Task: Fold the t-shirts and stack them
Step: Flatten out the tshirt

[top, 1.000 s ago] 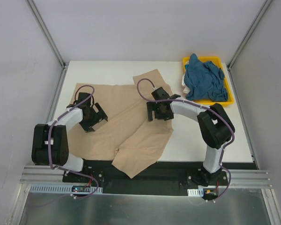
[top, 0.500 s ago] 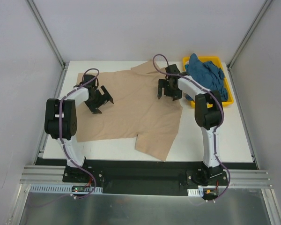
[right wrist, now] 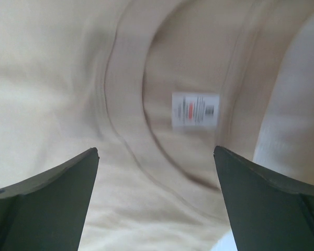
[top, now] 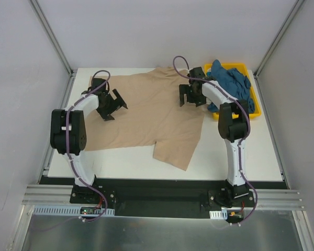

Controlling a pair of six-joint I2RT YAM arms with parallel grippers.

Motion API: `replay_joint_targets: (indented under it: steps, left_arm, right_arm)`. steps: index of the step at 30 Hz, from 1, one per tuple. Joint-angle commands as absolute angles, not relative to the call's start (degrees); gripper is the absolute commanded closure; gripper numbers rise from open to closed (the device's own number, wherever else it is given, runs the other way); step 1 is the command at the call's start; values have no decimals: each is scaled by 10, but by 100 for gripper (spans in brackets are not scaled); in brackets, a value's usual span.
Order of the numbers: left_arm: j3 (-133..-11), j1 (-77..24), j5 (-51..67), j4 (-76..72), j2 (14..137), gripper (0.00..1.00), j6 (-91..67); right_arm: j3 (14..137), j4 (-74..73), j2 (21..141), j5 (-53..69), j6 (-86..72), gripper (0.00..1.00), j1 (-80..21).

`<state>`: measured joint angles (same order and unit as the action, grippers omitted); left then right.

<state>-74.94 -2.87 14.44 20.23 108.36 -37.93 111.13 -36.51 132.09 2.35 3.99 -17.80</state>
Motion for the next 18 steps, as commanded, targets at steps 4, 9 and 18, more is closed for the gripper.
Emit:
replay_joint_targets:
  steps: [4, 9, 18]
  left_arm:
    - [-598, -21, 61, 223, 830, 1, -384]
    - [-490, -4, -35, 281, 664, 1, -434]
    - [-320, 160, -44, 316, 560, 1, -497]
  right_arm:
    - [903, -316, 1076, -25, 64, 4, -230]
    - [735, -256, 923, -36, 23, 4, -271]
    - [551, -197, 774, -7, -25, 4, -286]
